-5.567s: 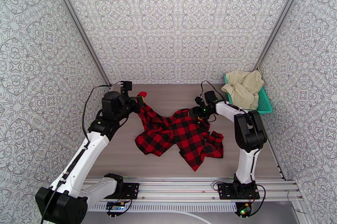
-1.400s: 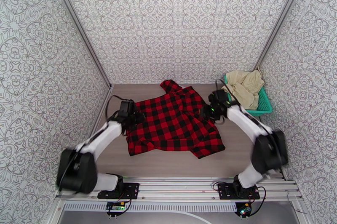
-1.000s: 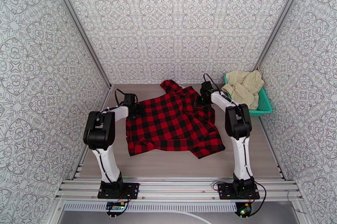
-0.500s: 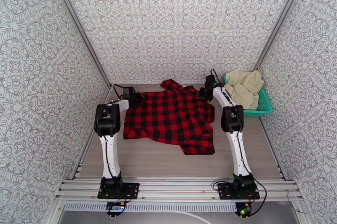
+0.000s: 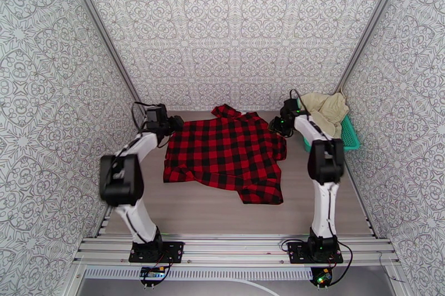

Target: Fold and stack the mixed laundry pile

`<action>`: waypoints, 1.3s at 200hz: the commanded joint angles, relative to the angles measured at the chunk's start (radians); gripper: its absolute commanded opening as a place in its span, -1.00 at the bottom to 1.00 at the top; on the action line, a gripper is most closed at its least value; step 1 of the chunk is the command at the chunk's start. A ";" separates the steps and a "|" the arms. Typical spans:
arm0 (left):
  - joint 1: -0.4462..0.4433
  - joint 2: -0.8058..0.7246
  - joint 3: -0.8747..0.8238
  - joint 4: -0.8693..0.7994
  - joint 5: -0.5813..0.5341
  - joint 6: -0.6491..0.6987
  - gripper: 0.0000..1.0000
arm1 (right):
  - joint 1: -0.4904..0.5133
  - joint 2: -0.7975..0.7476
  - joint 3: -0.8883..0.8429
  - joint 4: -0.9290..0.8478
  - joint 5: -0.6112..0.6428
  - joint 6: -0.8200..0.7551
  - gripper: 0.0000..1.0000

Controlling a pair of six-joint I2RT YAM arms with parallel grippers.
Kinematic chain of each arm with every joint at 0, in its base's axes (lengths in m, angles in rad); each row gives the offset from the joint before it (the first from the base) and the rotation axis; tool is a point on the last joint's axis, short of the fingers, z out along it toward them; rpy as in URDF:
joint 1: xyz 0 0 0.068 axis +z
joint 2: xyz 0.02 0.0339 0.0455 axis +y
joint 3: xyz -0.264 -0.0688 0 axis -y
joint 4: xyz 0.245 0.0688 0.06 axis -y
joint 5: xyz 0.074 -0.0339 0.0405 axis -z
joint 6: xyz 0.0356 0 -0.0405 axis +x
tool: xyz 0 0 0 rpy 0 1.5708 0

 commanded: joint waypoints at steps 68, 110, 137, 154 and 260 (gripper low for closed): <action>-0.191 -0.203 -0.340 -0.384 -0.284 -0.130 0.02 | 0.131 -0.324 -0.507 0.063 0.011 -0.098 -0.08; -0.241 -0.069 -0.271 -0.417 -0.346 -0.156 0.01 | 0.136 -0.334 -0.532 0.105 -0.027 -0.083 -0.08; -0.263 -0.047 -0.271 -0.441 -0.384 -0.173 -0.17 | 0.138 -0.357 -0.545 0.120 -0.032 -0.079 -0.06; -0.275 -0.057 -0.283 -0.445 -0.397 -0.186 -0.53 | 0.138 -0.369 -0.554 0.121 -0.029 -0.083 -0.05; -0.350 -0.347 -0.501 -0.397 -0.469 -0.337 -1.00 | 0.138 -0.367 -0.571 0.152 -0.060 -0.079 -0.04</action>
